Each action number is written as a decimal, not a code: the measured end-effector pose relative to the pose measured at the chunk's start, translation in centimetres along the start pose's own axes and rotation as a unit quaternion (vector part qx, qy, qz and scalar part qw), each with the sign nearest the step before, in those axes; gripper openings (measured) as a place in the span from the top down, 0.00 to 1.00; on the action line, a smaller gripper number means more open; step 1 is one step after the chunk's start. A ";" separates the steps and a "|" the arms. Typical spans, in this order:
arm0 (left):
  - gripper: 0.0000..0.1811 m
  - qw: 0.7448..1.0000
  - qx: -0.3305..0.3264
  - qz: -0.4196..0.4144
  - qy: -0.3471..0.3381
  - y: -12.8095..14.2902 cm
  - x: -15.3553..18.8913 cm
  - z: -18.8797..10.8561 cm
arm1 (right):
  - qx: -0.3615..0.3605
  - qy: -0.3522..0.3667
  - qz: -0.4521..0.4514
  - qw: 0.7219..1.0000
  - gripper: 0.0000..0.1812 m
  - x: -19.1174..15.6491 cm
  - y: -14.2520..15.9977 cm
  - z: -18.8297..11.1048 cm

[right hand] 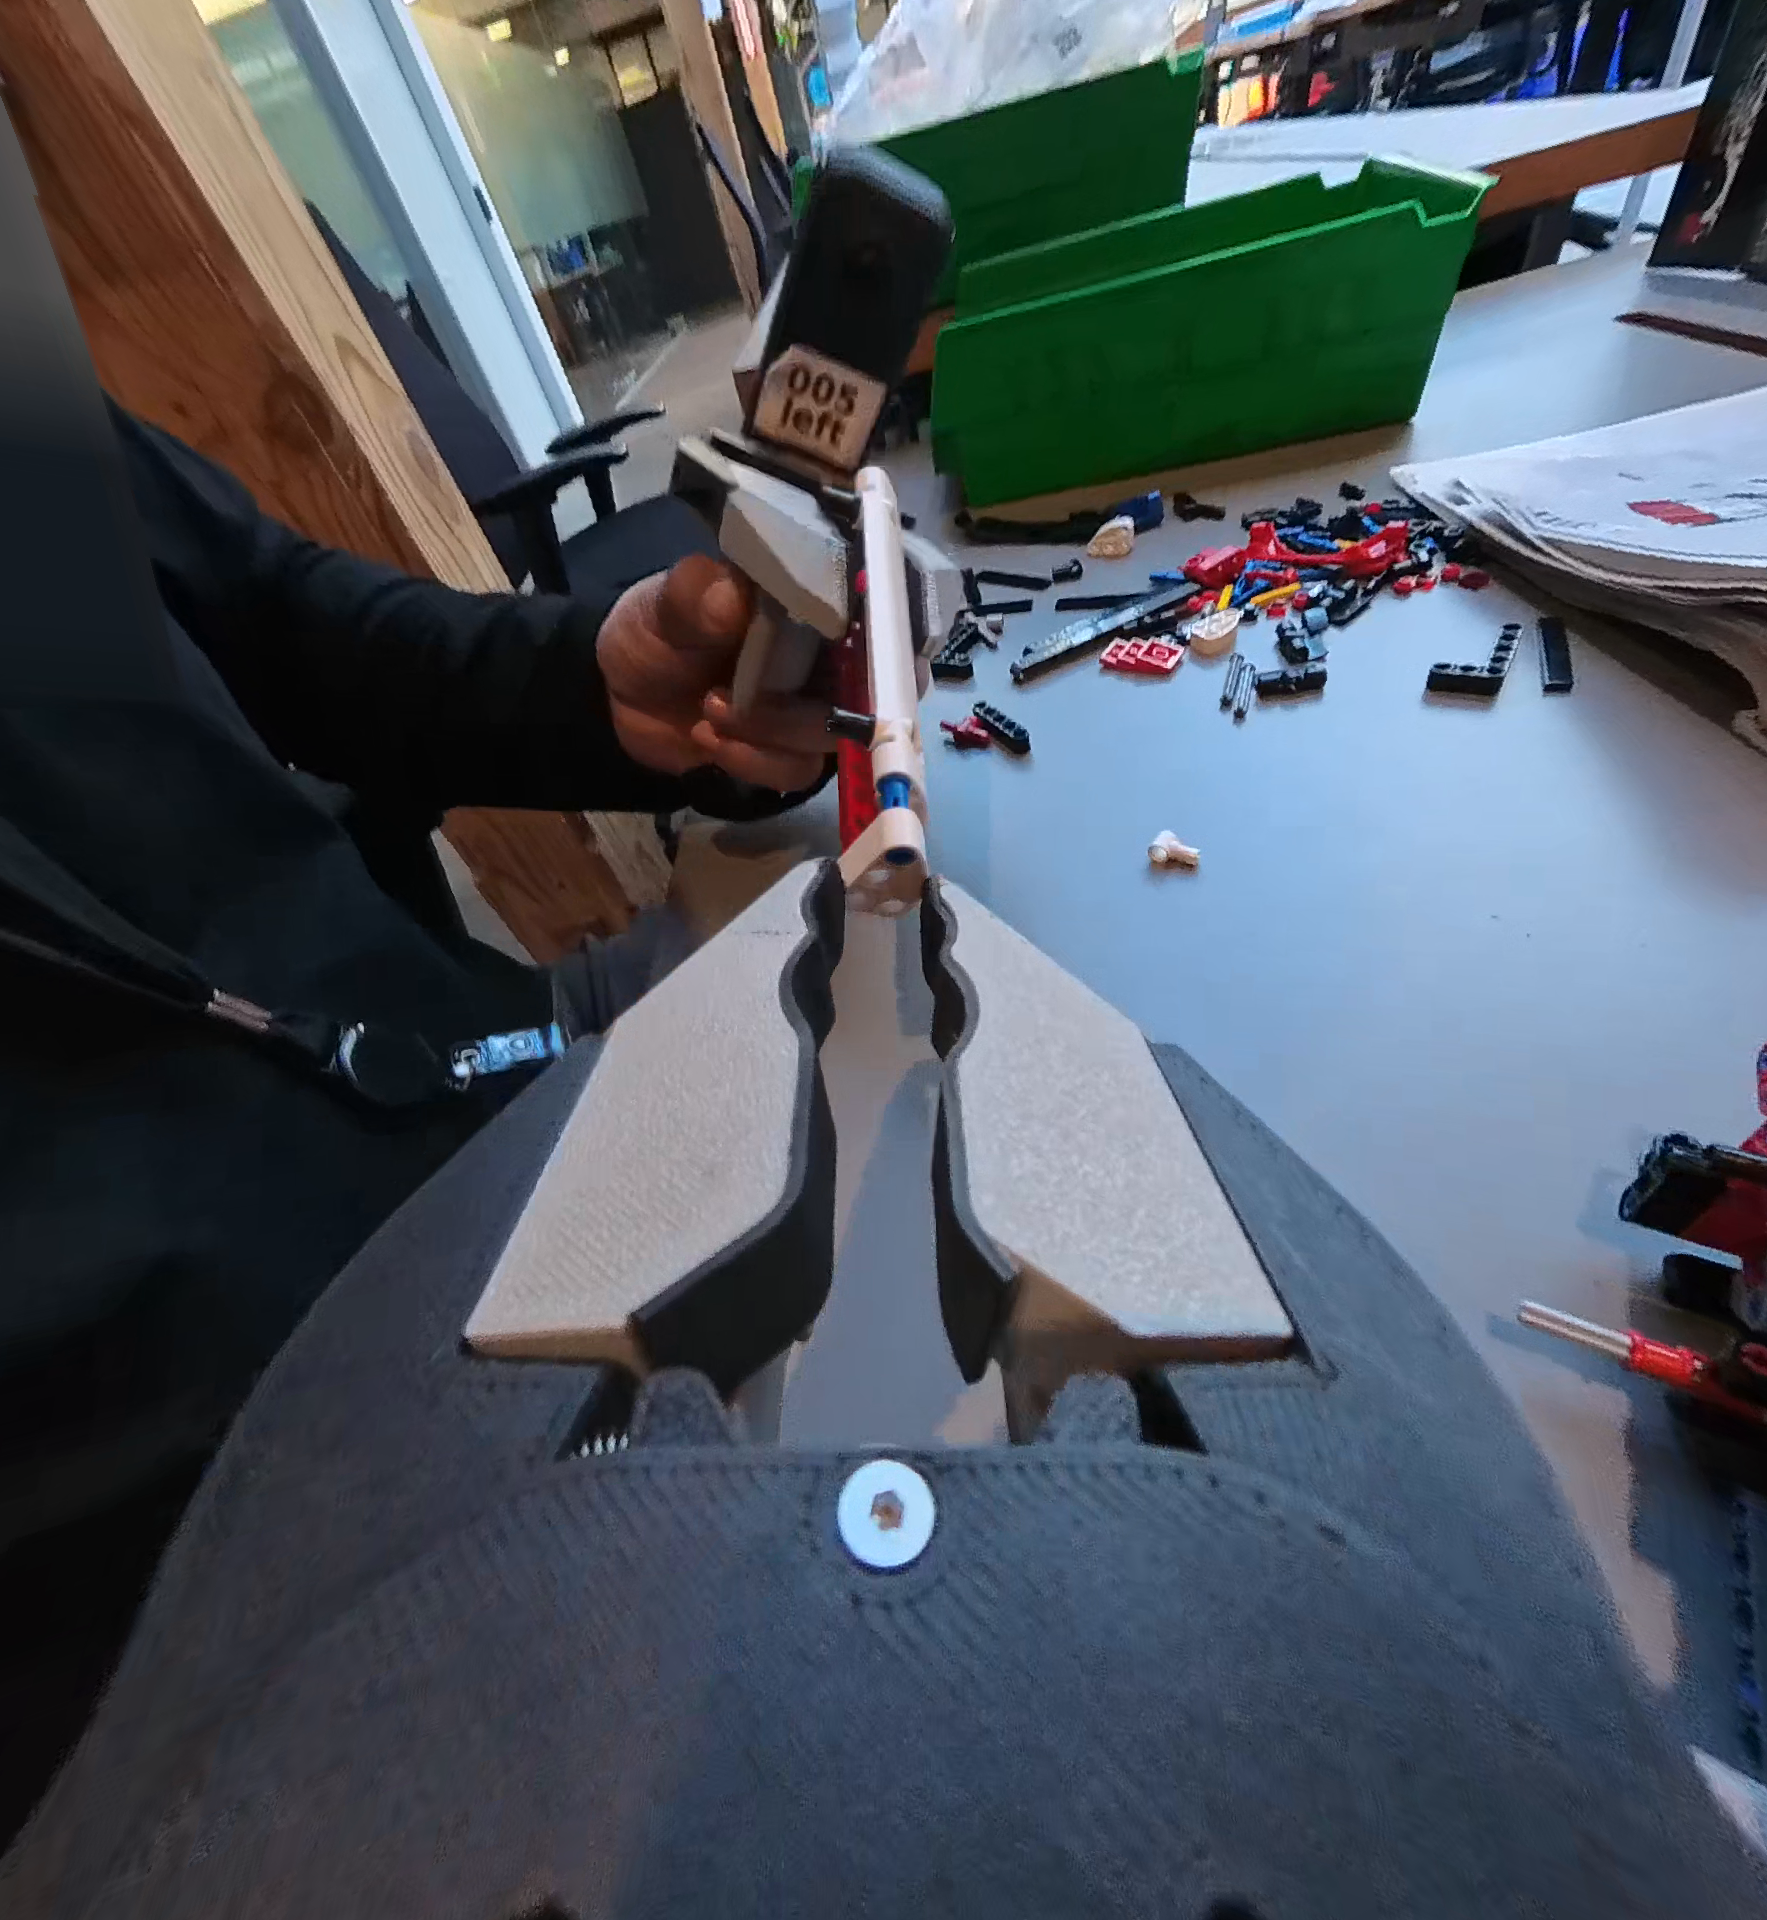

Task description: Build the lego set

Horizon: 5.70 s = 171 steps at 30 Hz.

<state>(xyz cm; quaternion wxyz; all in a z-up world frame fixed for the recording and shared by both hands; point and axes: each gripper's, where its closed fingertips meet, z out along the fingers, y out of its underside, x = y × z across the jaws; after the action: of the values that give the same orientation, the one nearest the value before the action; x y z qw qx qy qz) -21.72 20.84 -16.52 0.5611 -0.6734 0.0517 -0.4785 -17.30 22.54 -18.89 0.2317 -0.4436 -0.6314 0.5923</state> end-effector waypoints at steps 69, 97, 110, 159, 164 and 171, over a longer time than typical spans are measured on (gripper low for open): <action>0.96 0.844 -0.403 0.342 -0.088 6.8 -3.2 0.9 | -0.063 0.066 -0.123 0.988 0.97 0.3 2.8 -0.1; 0.96 0.846 -0.402 0.344 -0.065 7.6 -2.7 1.4 | -0.063 0.049 -0.170 0.982 1.00 -0.8 2.7 -0.3; 0.96 0.826 -0.434 0.353 -0.063 8.4 -3.0 1.0 | -0.073 0.035 -0.185 0.980 1.00 -1.1 3.3 0.1; 0.96 0.822 -0.419 0.379 -0.071 8.7 -2.9 1.6 | -0.086 0.063 -0.222 0.969 1.00 -0.9 3.4 1.1; 0.96 0.813 -0.406 0.406 -0.093 7.4 -3.6 1.6 | -0.056 0.059 -0.159 0.984 0.91 -0.6 2.1 -0.1; 0.96 0.839 -0.380 0.378 -0.098 6.4 -3.2 1.8 | -0.050 0.056 -0.066 0.995 0.79 -0.3 2.5 0.4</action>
<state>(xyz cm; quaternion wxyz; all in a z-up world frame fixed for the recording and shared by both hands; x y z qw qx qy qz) -19.16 21.66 -23.39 0.4003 -0.8052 0.4250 -0.1037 -16.77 21.85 -21.28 0.2824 -0.4450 -0.6742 0.5174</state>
